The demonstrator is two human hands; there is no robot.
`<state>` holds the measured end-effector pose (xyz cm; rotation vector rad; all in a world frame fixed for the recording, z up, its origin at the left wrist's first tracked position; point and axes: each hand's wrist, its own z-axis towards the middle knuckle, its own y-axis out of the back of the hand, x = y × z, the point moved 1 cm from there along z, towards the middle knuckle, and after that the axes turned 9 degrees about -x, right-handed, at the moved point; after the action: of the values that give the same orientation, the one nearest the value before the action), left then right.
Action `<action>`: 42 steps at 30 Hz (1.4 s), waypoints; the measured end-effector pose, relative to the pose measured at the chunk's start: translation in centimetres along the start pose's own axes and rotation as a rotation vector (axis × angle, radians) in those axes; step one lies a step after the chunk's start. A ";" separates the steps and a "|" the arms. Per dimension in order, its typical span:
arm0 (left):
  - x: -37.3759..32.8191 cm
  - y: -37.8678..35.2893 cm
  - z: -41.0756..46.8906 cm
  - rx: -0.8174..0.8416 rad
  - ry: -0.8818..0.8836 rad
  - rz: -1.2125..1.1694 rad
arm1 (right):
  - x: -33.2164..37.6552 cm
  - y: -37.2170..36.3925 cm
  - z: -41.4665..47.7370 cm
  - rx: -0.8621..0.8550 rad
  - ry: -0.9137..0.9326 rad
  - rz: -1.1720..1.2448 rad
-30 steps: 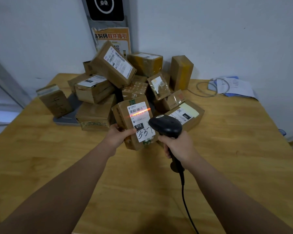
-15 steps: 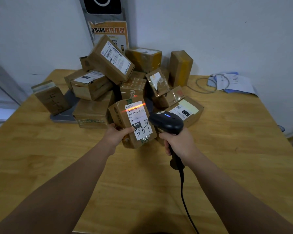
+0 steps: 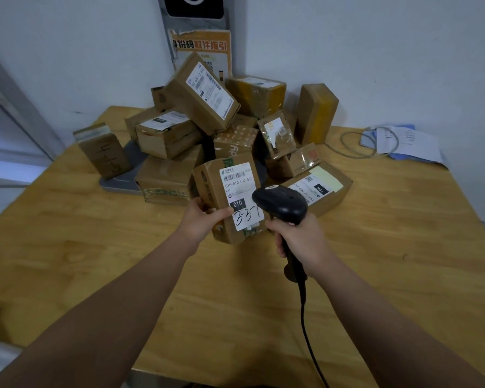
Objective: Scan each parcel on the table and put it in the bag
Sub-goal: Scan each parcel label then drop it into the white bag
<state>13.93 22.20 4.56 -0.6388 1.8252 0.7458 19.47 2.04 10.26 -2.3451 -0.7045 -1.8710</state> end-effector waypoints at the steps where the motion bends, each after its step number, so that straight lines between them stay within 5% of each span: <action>1: 0.0 0.2 -0.3 -0.011 -0.006 -0.007 | 0.0 -0.4 0.0 0.003 0.003 -0.003; 7: 1.4 4.7 -2.8 -0.145 -0.004 -0.108 | -0.2 -5.3 -0.8 0.118 0.011 0.013; 17: 9.7 23.0 -11.6 -0.548 0.101 -0.273 | -0.7 -22.4 -10.1 0.497 0.034 0.011; 22: 14.3 29.8 -17.6 -0.602 0.150 -0.286 | -3.2 -28.2 -15.3 0.661 0.066 -0.128; 31: 25.7 38.2 -27.4 -0.750 0.460 -0.139 | -9.0 -36.1 -23.3 0.979 0.189 -0.334; 37: 35.8 43.0 -28.3 -0.823 0.782 -0.042 | -13.5 -38.9 -24.7 0.916 0.307 -0.621; 42: 35.6 42.9 -27.5 -0.829 0.785 -0.195 | -13.0 -38.6 -24.7 0.535 0.404 -0.269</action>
<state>-45.69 27.39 -12.29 -1.8242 2.0386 1.2365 -19.90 24.48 -4.35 -1.5540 -1.3096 -1.8591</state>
